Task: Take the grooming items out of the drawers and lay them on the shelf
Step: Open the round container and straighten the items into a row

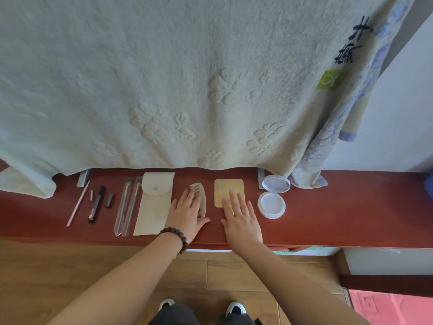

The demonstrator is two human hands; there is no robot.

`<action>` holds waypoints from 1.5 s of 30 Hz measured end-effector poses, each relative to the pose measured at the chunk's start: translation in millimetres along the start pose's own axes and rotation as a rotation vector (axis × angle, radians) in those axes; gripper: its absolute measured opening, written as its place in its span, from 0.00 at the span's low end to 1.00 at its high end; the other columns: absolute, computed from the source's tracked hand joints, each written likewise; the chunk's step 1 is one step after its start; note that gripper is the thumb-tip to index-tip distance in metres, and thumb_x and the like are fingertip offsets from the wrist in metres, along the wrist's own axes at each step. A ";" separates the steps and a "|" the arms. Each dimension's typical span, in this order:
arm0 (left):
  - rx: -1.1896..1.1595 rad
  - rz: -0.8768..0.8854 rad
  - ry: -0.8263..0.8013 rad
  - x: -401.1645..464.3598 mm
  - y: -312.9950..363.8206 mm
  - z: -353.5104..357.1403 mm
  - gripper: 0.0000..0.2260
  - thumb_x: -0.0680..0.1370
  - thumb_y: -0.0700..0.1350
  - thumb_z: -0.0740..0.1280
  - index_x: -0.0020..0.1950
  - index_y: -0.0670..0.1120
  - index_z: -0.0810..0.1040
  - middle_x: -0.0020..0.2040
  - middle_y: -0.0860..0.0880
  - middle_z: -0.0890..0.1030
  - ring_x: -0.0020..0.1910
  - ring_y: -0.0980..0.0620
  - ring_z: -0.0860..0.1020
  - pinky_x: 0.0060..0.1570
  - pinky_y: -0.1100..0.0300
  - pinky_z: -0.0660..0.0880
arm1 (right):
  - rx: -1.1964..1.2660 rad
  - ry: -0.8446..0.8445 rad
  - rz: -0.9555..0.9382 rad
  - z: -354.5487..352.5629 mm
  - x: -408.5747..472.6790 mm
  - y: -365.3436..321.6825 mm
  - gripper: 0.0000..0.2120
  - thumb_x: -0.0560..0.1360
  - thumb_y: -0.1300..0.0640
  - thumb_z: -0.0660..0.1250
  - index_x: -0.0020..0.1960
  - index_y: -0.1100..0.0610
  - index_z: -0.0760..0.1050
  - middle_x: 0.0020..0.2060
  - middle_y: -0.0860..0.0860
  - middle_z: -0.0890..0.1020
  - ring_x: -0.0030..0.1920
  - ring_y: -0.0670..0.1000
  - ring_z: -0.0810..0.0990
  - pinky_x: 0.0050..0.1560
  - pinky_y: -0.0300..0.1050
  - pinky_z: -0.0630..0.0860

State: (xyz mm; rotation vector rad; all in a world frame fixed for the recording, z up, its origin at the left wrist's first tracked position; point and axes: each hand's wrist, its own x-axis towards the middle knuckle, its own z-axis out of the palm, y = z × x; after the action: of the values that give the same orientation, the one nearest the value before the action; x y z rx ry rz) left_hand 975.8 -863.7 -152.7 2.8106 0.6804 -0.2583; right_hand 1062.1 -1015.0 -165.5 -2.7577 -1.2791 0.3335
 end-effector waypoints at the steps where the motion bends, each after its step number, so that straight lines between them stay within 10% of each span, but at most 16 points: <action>1: 0.024 0.002 -0.038 5.1 -1.9 -0.7 0.34 0.78 0.61 0.59 0.78 0.47 0.53 0.79 0.48 0.52 0.78 0.47 0.48 0.75 0.47 0.51 | -0.017 -0.047 0.007 -2.2 3.4 0.6 0.28 0.82 0.47 0.49 0.78 0.53 0.45 0.77 0.53 0.40 0.77 0.56 0.38 0.74 0.55 0.39; 24: -0.097 0.103 -0.046 29.0 3.7 -5.3 0.36 0.76 0.63 0.61 0.78 0.49 0.53 0.79 0.49 0.53 0.78 0.49 0.46 0.76 0.47 0.49 | -0.089 -0.183 0.153 -19.6 14.1 18.7 0.31 0.80 0.40 0.46 0.77 0.49 0.38 0.77 0.54 0.40 0.77 0.54 0.39 0.75 0.54 0.39; 36: -0.218 -0.094 0.310 -49.4 -138.9 -27.1 0.17 0.77 0.43 0.67 0.65 0.43 0.74 0.66 0.44 0.75 0.68 0.45 0.71 0.67 0.48 0.69 | 0.144 0.077 -0.023 -8.3 34.0 -135.8 0.25 0.79 0.48 0.58 0.74 0.54 0.60 0.77 0.56 0.54 0.77 0.55 0.46 0.73 0.50 0.38; 45: -0.194 -0.036 0.310 -72.5 -185.2 -24.0 0.15 0.77 0.38 0.65 0.64 0.42 0.76 0.68 0.44 0.74 0.69 0.45 0.71 0.67 0.47 0.69 | -0.003 -0.110 -0.059 29.6 45.6 -212.2 0.35 0.69 0.34 0.22 0.73 0.47 0.30 0.73 0.54 0.30 0.72 0.57 0.26 0.75 0.59 0.38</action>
State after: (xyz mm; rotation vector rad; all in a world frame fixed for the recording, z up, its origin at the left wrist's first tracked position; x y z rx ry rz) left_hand 828.2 -728.2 -148.1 2.6759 0.7743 0.2319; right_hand 926.0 -843.4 -166.4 -2.7322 -1.3834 0.4850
